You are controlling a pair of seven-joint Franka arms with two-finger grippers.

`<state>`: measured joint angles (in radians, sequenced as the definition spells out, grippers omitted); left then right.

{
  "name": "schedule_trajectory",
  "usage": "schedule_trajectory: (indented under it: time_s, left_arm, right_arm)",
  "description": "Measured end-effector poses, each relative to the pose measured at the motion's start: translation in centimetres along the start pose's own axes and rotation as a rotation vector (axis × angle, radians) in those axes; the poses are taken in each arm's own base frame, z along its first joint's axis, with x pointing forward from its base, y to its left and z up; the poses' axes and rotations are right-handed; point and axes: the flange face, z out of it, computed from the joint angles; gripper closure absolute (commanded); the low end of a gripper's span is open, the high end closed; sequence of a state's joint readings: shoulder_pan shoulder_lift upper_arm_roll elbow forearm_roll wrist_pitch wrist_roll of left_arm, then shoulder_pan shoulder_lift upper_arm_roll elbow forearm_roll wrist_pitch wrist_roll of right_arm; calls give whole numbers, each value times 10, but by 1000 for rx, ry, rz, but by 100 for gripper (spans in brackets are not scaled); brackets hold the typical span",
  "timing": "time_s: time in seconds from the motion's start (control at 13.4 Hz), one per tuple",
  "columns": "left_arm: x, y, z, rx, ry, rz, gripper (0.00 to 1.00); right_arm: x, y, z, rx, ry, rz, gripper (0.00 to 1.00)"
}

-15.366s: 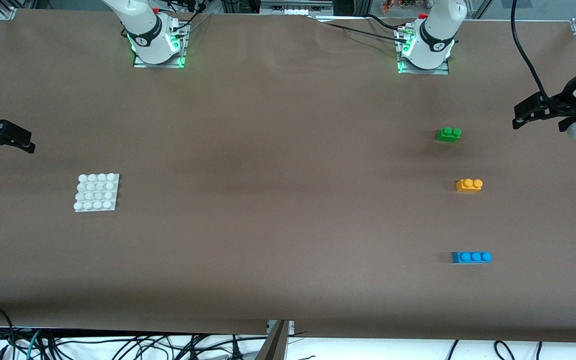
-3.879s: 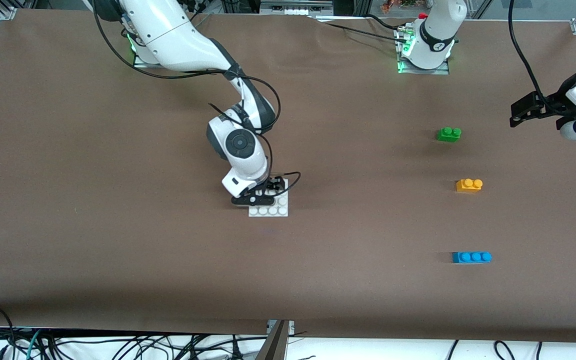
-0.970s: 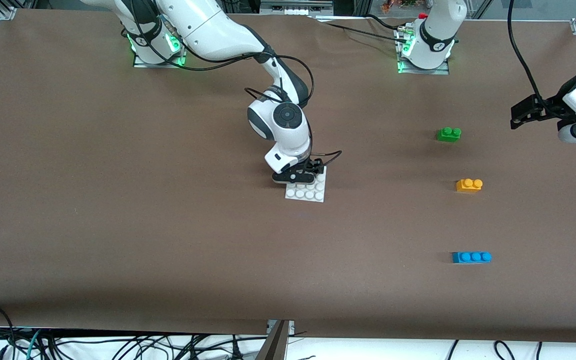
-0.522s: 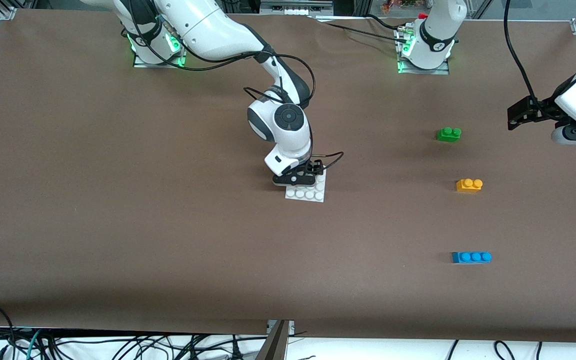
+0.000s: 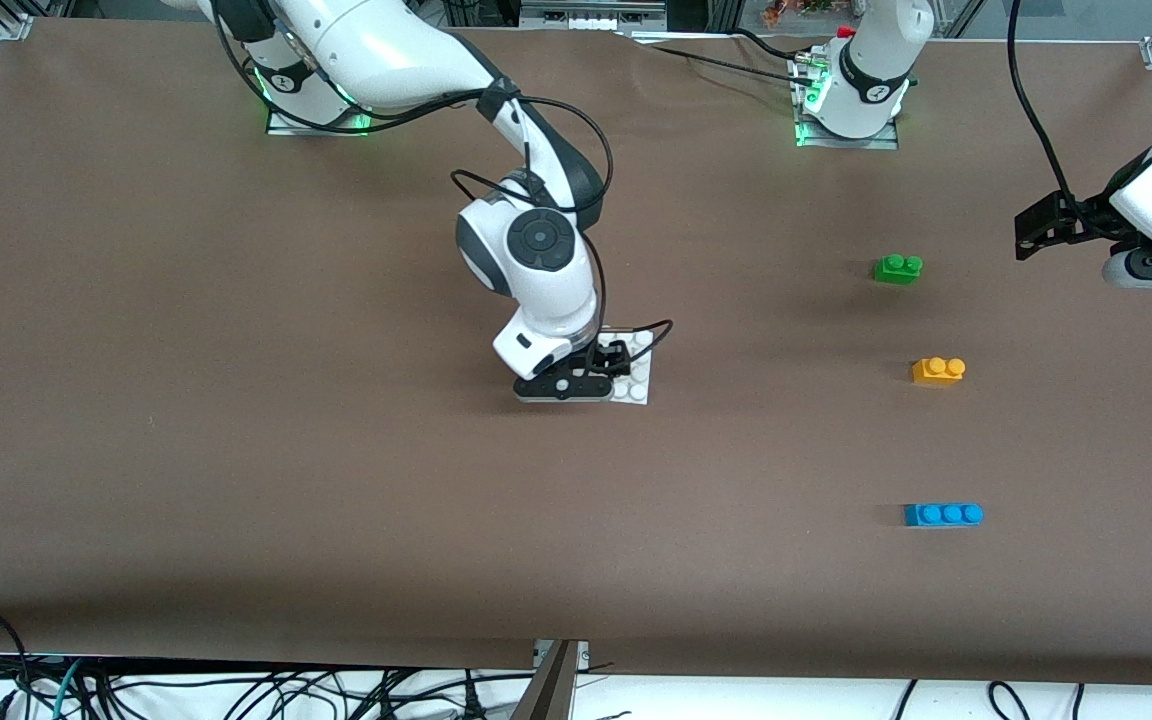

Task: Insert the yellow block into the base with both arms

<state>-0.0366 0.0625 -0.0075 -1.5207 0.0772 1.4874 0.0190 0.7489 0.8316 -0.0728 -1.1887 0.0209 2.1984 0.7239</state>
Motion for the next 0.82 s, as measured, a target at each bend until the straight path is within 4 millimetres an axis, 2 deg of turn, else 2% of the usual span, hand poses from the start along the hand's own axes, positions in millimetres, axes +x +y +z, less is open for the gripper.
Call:
schedule_trajectory:
  time_s: [0.22, 0.52, 0.75, 0.82]
  left_arm:
    - [1, -8, 4, -1, -8, -14, 0]
    - [16, -6, 36, -8, -86, -10, 0]
    - [24, 7, 65, -45, -175, 8, 0]
    - [27, 7, 70, -48, -185, 7, 0]
  right_arm:
    - [43, 55, -21, -82, 19, -35, 0]
    - [105, 152, -27, -121, 27, -10, 0]
    - [138, 224, -30, -142, 16, 0, 0]
    - [144, 241, -34, -145, 14, 10, 0]
